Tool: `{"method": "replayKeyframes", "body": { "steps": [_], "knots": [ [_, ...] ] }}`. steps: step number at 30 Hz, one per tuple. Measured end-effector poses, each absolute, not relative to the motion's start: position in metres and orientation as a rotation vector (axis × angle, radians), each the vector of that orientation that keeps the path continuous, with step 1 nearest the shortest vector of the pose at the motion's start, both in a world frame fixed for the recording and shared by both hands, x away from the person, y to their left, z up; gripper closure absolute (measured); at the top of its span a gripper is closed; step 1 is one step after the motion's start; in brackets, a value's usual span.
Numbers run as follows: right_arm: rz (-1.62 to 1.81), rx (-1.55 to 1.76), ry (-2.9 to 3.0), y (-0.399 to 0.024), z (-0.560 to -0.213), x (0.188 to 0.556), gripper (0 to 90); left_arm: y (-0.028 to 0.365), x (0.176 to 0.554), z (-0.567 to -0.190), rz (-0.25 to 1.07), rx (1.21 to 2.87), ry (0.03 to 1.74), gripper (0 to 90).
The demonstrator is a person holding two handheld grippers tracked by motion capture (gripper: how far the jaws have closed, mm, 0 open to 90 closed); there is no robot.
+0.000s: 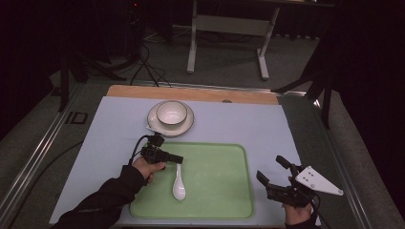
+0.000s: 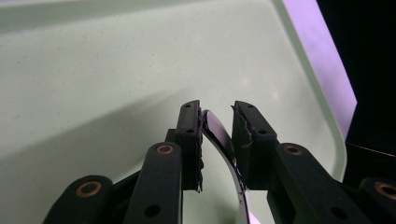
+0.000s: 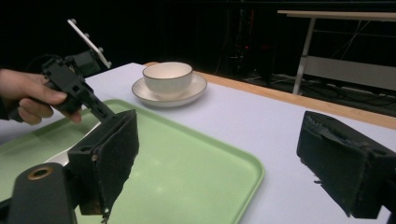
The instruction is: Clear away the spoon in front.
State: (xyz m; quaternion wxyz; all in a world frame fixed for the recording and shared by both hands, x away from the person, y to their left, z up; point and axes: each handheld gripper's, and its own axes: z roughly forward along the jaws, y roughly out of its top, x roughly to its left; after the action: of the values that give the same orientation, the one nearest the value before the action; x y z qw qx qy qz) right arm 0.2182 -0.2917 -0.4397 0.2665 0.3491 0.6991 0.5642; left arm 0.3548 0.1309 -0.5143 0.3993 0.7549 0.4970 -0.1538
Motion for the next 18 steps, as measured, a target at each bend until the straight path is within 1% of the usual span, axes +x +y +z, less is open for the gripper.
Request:
{"method": "replayKeyframes", "body": {
  "steps": [5, 13, 18],
  "knots": [
    [1.522, 0.945, 1.882, -0.292, -0.440, 0.218, 12.7, 0.125, 0.356, -0.522, -0.341, 1.912, 1.234, 71.7],
    [1.522, 0.944, 1.889, -0.292, -0.440, 0.218, 12.7, 0.124, 0.355, -0.533, -0.243, 1.924, 1.210, 67.1],
    [1.524, 0.944, 1.896, -0.292, -0.440, 0.218, 12.7, 0.123, 0.354, -0.533, -0.138, 1.919, 1.193, 62.5]
  ]
}}
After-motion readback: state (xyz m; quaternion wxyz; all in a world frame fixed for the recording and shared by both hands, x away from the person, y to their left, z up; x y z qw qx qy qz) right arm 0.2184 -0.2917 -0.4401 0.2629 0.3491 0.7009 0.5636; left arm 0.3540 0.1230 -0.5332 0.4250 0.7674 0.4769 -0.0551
